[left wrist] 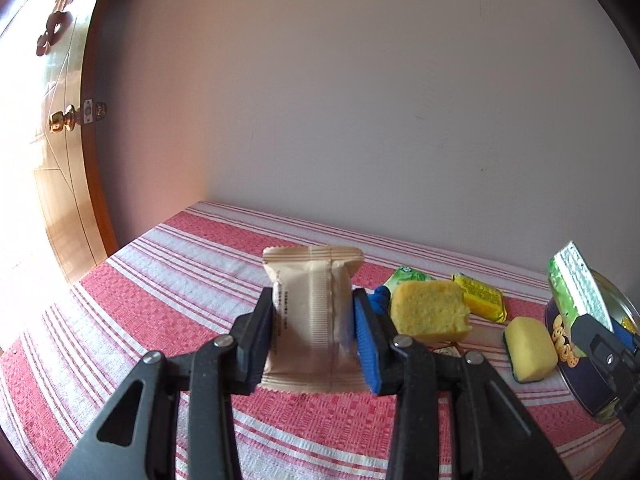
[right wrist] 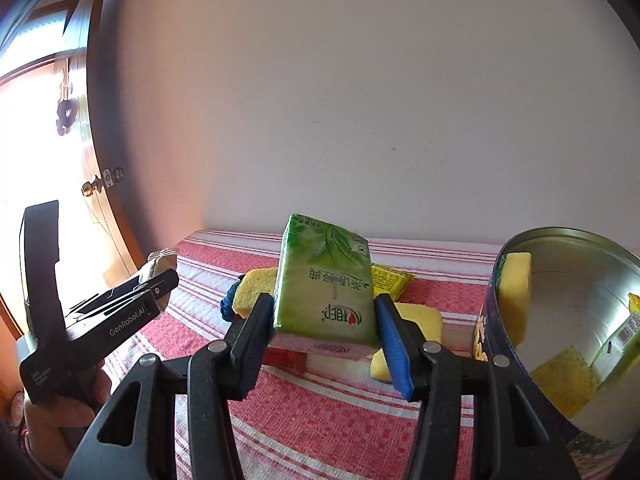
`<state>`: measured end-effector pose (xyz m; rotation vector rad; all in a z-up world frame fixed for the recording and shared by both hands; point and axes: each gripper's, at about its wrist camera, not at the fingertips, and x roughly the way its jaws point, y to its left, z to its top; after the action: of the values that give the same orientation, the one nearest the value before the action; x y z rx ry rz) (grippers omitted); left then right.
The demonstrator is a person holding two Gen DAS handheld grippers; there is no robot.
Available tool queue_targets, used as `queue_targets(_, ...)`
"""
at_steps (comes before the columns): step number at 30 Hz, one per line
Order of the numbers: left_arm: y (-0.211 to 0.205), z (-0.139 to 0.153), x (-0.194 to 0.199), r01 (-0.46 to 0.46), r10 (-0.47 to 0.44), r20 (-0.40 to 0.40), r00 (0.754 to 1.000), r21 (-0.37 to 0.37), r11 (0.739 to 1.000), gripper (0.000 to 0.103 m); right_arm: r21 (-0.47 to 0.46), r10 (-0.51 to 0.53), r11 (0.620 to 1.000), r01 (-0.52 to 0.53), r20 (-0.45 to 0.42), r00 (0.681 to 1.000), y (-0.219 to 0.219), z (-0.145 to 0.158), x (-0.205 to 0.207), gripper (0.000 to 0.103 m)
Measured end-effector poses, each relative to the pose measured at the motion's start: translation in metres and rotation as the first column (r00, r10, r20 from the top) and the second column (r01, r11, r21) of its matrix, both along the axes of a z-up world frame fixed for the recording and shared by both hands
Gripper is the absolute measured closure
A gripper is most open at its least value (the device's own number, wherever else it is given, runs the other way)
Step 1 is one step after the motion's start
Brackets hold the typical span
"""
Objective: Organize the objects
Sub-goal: 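Grasp the beige pastry with the left tool while the right grasps the green tissue pack, then carry both items over the tin and open both tools to drop them inside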
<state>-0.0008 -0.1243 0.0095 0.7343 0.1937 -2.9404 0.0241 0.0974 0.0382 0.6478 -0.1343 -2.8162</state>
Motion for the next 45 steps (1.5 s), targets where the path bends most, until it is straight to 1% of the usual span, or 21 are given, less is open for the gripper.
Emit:
queue_targets(2, 0.0, 0.0, 0.0, 0.002, -0.002, -0.003, 1.0, -0.019, 1.0, 0.066, 0.0, -0.011, 1.0, 0.011, -0.005, 1.0, 0.004, 0.0, 0.004, 0.049)
queue_targets(4, 0.009, 0.004, 0.01, -0.009, 0.008, -0.017, 1.0, -0.037, 0.999, 0.066, 0.005, -0.02, 1.0, 0.021, -0.019, 1.0, 0.009, 0.001, 0.009, 0.049)
queue_targets(9, 0.016, 0.006, 0.016, -0.019, 0.017, -0.03, 0.999, -0.065, 0.998, 0.066, 0.028, -0.036, 0.999, 0.037, -0.053, 0.998, 0.019, 0.004, 0.02, 0.049)
queue_targets(15, 0.03, 0.006, 0.021, -0.009, 0.008, -0.013, 1.0, -0.078, 0.997, 0.066, 0.05, -0.073, 0.996, 0.077, -0.078, 0.994, 0.037, 0.005, 0.03, 0.049)
queue_targets(17, 0.037, 0.007, 0.022, 0.002, -0.004, -0.014, 1.0, -0.088, 0.996, 0.066, 0.048, -0.089, 0.995, 0.093, -0.086, 0.992, 0.042, 0.007, 0.03, 0.049)
queue_targets(21, 0.055, 0.013, 0.028, 0.024, -0.028, -0.033, 0.999, -0.117, 0.993, 0.066, 0.031, -0.118, 0.992, 0.122, -0.103, 0.988, 0.064, 0.01, 0.04, 0.049)
queue_targets(25, 0.072, 0.015, 0.03, 0.056, -0.059, -0.029, 0.998, -0.107, 0.993, 0.066, 0.014, -0.153, 0.988, 0.156, -0.119, 0.981, 0.084, 0.013, 0.044, 0.049)
queue_targets(29, 0.096, 0.02, 0.032, 0.099, -0.103, -0.033, 0.994, -0.123, 0.988, 0.066, 0.014, -0.188, 0.981, 0.192, -0.132, 0.973, 0.1, 0.015, 0.046, 0.049)
queue_targets(35, 0.13, 0.03, 0.034, 0.146, -0.154, -0.053, 0.987, -0.131, 0.981, 0.066, 0.017, -0.233, 0.971, 0.239, -0.148, 0.961, 0.114, 0.019, 0.041, 0.049)
queue_targets(37, 0.141, 0.033, 0.034, 0.159, -0.168, -0.059, 0.984, -0.136, 0.978, 0.066, 0.015, -0.246, 0.968, 0.251, -0.152, 0.957, 0.116, 0.021, 0.047, 0.049)
queue_targets(45, 0.18, 0.038, 0.033, 0.213, -0.225, -0.068, 0.972, -0.151, 0.965, 0.066, 0.034, -0.295, 0.952, 0.305, -0.181, 0.938, 0.138, 0.024, 0.046, 0.049)
